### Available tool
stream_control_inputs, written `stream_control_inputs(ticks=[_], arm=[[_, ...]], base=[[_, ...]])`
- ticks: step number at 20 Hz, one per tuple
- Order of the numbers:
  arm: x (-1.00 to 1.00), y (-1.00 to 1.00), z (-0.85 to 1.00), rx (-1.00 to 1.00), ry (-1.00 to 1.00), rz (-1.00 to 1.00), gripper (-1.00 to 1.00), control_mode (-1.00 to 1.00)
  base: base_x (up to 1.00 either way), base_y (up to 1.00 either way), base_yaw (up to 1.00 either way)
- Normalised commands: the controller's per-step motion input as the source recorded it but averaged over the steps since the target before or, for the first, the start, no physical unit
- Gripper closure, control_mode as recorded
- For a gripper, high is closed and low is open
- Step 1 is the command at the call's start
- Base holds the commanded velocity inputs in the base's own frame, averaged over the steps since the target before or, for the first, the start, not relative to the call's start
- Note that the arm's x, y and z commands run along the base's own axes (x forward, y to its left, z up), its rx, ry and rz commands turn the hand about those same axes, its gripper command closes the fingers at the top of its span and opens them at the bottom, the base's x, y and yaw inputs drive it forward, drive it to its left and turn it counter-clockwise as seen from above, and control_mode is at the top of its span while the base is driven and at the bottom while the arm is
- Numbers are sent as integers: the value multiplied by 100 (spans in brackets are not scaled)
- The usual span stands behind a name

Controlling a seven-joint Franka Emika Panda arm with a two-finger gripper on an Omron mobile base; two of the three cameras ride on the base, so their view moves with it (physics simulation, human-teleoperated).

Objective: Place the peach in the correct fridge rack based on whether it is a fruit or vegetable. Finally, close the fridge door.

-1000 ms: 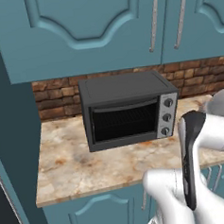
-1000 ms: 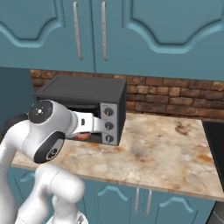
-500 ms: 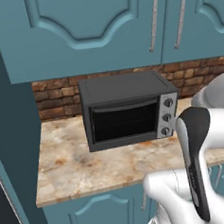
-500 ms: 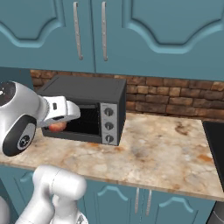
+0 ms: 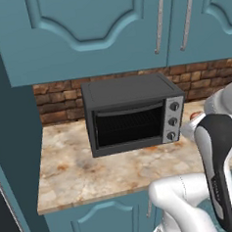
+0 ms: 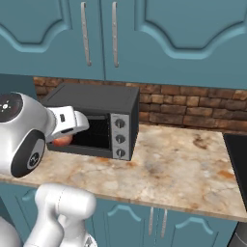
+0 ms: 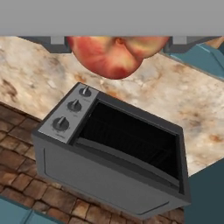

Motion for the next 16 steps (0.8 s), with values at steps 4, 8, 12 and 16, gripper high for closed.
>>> stream_control_inputs(ticks=[4,8,12,16], arm=[[0,0,0,0,0,0,100,-100],[-21,0,-1,0,0,3,100,-100],[-77,9,-16,0,-2,30,100,-100],[-85,21,-17,0,-7,46,100,-100]], base=[[0,0,0],[0,0,0],[0,0,0],[0,0,0]])
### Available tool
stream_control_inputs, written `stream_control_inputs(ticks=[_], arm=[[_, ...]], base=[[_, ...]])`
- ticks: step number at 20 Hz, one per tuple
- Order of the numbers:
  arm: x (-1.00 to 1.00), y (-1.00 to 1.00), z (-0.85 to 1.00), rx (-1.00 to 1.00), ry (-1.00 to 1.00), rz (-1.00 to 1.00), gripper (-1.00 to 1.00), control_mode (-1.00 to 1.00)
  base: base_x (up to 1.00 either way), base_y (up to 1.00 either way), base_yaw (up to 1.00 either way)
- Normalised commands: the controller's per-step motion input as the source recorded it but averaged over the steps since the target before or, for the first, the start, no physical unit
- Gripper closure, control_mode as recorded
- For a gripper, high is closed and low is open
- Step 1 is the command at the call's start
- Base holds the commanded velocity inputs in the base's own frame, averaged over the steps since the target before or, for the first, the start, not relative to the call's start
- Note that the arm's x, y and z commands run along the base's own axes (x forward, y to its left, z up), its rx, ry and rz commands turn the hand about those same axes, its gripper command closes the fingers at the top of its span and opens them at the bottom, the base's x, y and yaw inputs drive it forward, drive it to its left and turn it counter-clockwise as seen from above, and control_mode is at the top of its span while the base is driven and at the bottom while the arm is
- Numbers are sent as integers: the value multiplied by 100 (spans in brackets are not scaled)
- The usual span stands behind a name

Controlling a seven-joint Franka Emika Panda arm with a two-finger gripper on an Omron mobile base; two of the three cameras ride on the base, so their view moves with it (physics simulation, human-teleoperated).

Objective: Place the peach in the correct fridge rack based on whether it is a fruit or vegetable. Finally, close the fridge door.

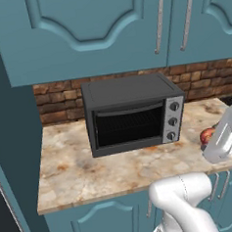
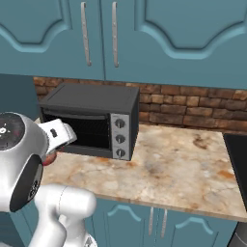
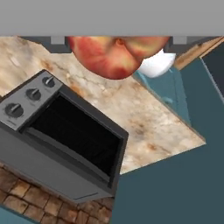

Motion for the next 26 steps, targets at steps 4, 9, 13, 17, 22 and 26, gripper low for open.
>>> stream_control_inputs(ticks=[4,9,13,17,22,26], arm=[[-46,29,-5,0,-2,44,100,-100],[46,3,43,1,8,17,100,-100],[54,0,12,0,4,-2,100,-100],[37,7,0,-1,0,-10,100,-100],[17,0,0,0,0,-2,100,-100],[9,2,-2,0,0,0,100,-100]], base=[[0,0,0],[0,0,0],[0,0,0],[0,0,0],[0,0,0],[0,0,0]])
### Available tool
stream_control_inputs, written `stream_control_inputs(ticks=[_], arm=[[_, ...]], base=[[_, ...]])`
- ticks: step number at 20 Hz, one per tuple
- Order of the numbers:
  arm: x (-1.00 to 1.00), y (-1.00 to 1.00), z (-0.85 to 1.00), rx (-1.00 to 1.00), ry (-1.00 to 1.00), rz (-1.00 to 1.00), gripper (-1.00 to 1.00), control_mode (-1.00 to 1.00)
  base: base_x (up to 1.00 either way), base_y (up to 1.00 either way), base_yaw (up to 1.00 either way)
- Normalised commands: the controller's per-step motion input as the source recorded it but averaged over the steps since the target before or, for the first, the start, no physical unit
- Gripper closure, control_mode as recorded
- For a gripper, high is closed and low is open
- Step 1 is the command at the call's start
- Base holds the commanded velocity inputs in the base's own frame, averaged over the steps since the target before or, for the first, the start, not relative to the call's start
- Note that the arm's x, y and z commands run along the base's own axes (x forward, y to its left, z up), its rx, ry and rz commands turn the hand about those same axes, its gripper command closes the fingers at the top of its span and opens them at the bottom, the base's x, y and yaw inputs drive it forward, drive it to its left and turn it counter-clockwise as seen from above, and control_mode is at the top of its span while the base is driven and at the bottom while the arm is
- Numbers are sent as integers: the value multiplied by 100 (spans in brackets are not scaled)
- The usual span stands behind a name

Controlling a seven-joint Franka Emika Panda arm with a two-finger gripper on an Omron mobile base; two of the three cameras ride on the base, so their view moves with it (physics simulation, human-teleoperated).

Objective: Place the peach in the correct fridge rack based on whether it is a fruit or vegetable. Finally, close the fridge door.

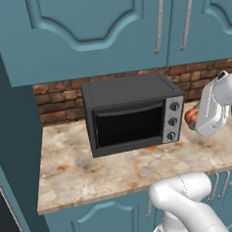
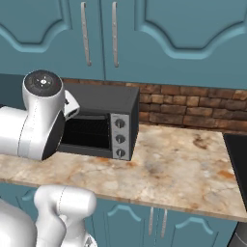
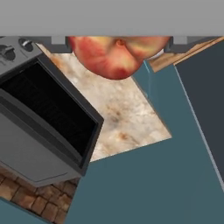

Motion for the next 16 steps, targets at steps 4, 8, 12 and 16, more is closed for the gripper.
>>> stream_control_inputs(ticks=[4,8,12,16], arm=[[9,1,-2,0,0,0,100,-100],[0,1,-1,0,0,0,100,100],[0,0,0,0,0,0,100,100],[0,0,0,0,0,0,100,100]], base=[[0,0,0],[-38,8,18],[-76,0,50],[-82,0,52]])
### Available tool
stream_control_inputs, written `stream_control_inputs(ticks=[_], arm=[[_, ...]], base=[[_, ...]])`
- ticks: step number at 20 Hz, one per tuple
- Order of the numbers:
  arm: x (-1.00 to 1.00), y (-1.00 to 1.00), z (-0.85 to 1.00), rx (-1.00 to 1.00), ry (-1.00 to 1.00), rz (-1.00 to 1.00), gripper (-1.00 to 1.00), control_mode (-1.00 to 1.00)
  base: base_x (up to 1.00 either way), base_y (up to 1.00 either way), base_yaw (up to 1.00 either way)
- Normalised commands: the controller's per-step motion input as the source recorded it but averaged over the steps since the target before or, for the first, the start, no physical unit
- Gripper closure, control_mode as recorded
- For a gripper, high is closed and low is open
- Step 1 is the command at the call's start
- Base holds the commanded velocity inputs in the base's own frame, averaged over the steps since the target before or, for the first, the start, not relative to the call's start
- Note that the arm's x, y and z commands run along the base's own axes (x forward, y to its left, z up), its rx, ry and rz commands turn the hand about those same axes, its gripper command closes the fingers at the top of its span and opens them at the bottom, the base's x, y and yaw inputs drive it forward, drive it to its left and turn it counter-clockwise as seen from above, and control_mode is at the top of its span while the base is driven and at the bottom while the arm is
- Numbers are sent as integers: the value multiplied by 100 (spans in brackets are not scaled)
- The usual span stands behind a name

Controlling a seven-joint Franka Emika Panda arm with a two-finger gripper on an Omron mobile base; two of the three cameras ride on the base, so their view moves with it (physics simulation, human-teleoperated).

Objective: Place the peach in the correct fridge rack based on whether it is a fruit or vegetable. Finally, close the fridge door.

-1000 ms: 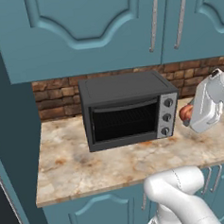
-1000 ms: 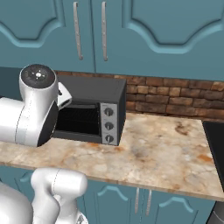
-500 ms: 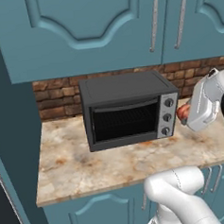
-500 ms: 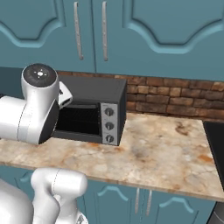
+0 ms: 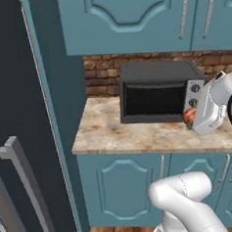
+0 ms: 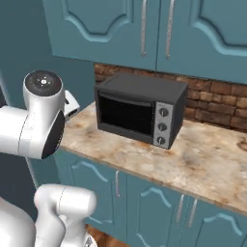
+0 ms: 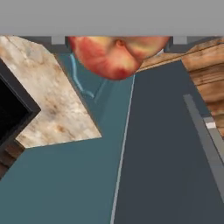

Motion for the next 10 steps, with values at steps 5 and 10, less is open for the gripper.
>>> stream_control_inputs(ticks=[5,10], arm=[[0,0,0,0,0,0,100,100],[0,0,0,0,0,0,100,100]], base=[[-82,2,57],[-69,40,60]])
